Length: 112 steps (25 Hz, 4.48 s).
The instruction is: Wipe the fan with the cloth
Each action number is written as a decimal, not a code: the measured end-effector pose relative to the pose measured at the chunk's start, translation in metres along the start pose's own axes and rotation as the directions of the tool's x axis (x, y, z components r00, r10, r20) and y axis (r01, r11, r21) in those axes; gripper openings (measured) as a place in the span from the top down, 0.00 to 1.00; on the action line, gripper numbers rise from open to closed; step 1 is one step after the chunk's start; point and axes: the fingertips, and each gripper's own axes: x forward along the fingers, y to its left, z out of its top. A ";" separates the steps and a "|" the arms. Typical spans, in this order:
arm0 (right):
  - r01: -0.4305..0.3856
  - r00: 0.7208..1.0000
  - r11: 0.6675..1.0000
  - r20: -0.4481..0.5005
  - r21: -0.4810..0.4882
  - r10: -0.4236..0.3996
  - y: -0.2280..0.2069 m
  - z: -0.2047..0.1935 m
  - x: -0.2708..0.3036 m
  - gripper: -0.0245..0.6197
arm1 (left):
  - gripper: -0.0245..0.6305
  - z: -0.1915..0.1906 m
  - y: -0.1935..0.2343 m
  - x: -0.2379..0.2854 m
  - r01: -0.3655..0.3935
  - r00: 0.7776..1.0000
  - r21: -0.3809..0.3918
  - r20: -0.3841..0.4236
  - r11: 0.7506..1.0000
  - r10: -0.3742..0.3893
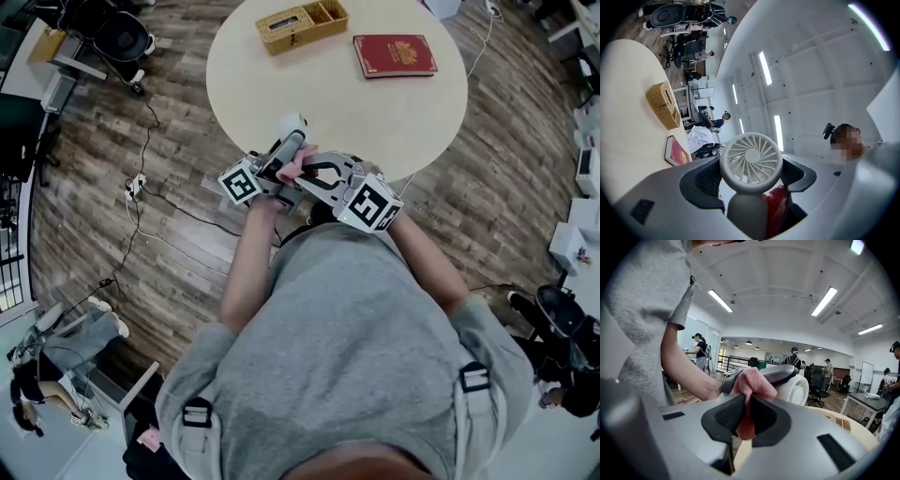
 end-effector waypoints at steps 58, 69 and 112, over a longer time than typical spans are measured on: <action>0.512 0.851 0.805 -0.055 0.299 -0.522 -0.143 -0.040 -0.046 0.90 | 0.38 0.025 -0.005 0.018 -0.074 0.993 0.367 -0.060 0.927 0.103; 0.544 0.838 0.824 -0.048 0.158 -0.544 -0.148 -0.027 -0.056 0.90 | 0.38 0.009 -0.006 0.016 -0.027 0.991 0.292 -0.119 0.956 0.064; 0.334 0.938 0.940 -0.076 -0.065 -0.338 -0.071 -0.020 -0.002 0.90 | 0.38 0.009 -0.003 0.024 -0.020 0.995 0.280 -0.087 0.960 0.046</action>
